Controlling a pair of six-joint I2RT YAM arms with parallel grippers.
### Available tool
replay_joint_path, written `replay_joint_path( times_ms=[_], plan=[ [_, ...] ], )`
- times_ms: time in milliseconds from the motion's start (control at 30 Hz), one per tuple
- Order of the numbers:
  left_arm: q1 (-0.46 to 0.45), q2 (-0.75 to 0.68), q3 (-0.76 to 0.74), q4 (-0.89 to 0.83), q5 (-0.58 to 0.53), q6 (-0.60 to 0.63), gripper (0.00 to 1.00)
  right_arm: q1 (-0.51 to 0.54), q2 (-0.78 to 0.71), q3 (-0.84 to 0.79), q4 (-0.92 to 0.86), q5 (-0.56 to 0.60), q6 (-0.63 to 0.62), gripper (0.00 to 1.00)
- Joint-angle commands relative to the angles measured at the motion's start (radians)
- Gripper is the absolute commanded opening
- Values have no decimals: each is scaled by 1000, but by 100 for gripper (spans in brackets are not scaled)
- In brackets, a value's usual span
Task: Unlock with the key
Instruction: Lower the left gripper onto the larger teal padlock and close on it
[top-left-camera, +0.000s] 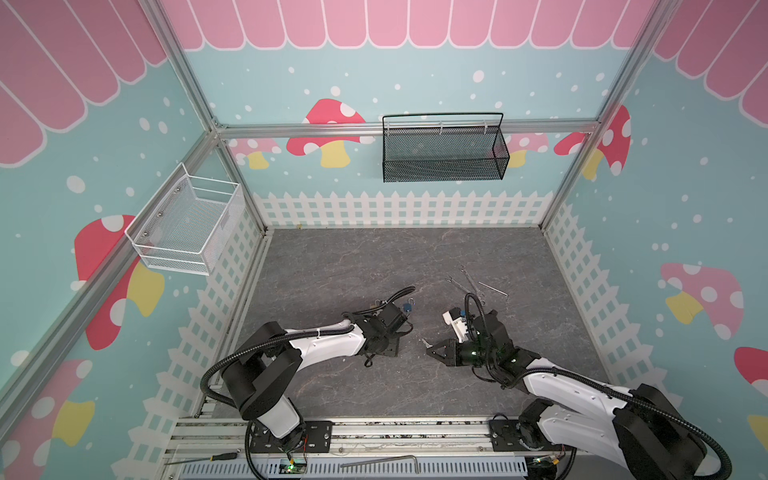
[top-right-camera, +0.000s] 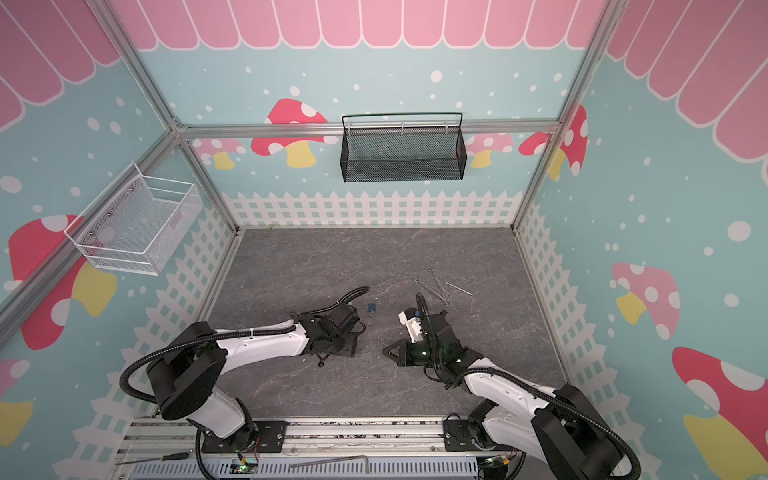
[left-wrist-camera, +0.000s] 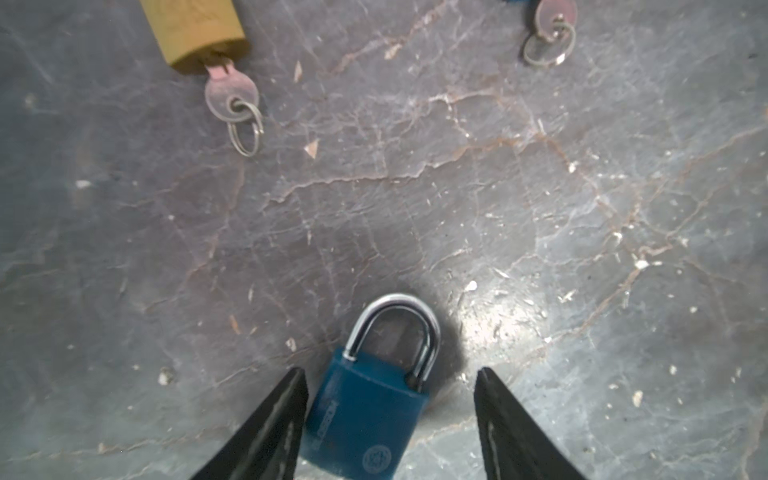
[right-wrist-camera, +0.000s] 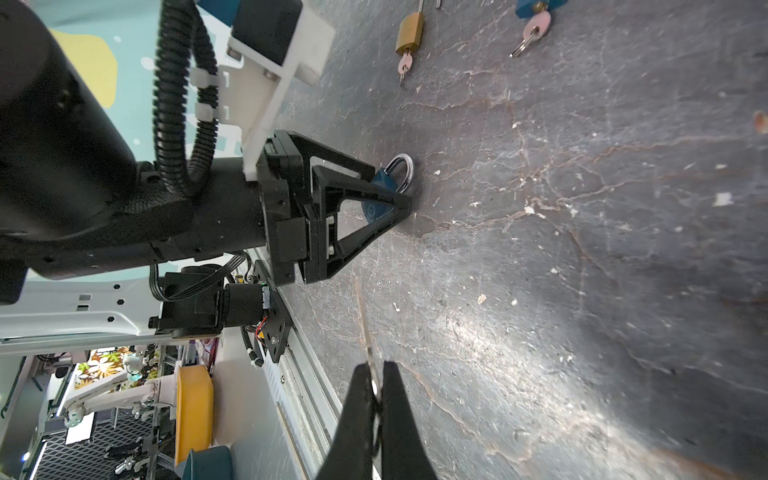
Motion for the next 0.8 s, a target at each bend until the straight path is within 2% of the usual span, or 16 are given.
replay_joint_path(
  times_ms=[0,133,400,767],
  plan=[
    [-1,28,25,-15,24,-26,64,3,-14,27,-6,14,-25,0],
    [-26,51,30,-34,14,-71,60,3,-19,29,-7,15,-33,0],
    [-107,117,105,-143,-114,-160,53,3,0,37,-4,8,-39,0],
    [-113,150,105,-145,-139,-206,40,2,-23,24,-7,13,-41,0]
  ],
)
